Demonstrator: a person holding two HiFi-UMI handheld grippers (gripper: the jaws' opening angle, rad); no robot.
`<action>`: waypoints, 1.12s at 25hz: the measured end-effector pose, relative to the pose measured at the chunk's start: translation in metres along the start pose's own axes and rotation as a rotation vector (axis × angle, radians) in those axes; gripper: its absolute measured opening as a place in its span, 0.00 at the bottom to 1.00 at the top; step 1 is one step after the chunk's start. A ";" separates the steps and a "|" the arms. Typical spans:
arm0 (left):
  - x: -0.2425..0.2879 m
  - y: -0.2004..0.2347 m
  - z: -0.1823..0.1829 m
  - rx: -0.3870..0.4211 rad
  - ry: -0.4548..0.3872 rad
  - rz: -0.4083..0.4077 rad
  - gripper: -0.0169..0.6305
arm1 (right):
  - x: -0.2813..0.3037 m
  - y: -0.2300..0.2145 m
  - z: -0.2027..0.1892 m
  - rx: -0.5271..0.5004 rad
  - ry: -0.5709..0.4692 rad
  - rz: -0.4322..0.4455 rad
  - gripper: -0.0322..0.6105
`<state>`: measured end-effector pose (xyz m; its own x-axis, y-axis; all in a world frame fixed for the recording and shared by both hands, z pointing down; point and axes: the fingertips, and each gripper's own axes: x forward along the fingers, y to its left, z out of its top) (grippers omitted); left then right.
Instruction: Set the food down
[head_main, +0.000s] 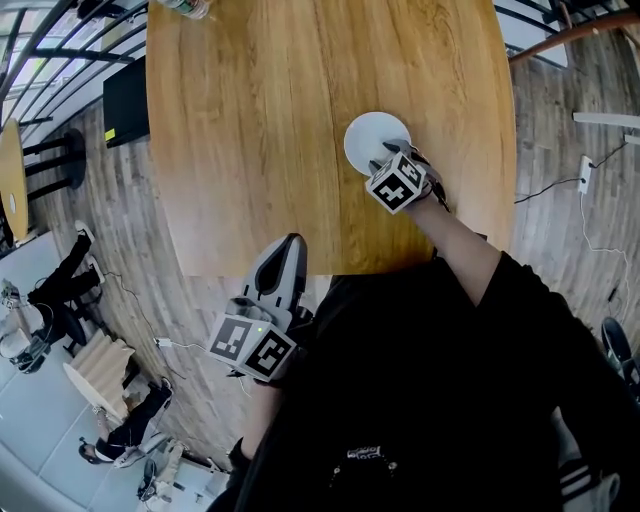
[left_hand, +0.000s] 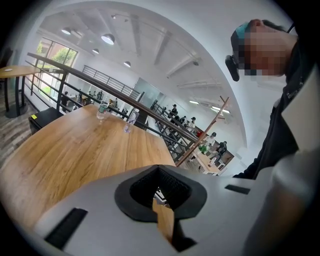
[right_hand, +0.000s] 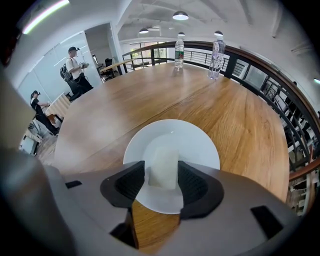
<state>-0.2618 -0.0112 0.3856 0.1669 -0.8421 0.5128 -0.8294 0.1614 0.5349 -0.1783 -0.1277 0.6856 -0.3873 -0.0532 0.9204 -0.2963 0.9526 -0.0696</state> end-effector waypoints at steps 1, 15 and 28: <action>-0.002 0.001 0.001 -0.001 -0.006 0.003 0.02 | -0.001 0.000 0.002 0.001 -0.006 -0.002 0.37; -0.006 -0.035 0.001 0.077 -0.033 -0.074 0.03 | -0.123 -0.003 0.054 0.162 -0.330 0.031 0.34; 0.013 -0.092 0.038 0.240 -0.058 -0.257 0.02 | -0.353 -0.023 0.081 0.321 -0.925 0.291 0.08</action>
<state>-0.2033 -0.0569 0.3176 0.3614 -0.8685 0.3392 -0.8670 -0.1791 0.4650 -0.1051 -0.1552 0.3314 -0.9640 -0.1723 0.2027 -0.2499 0.8477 -0.4680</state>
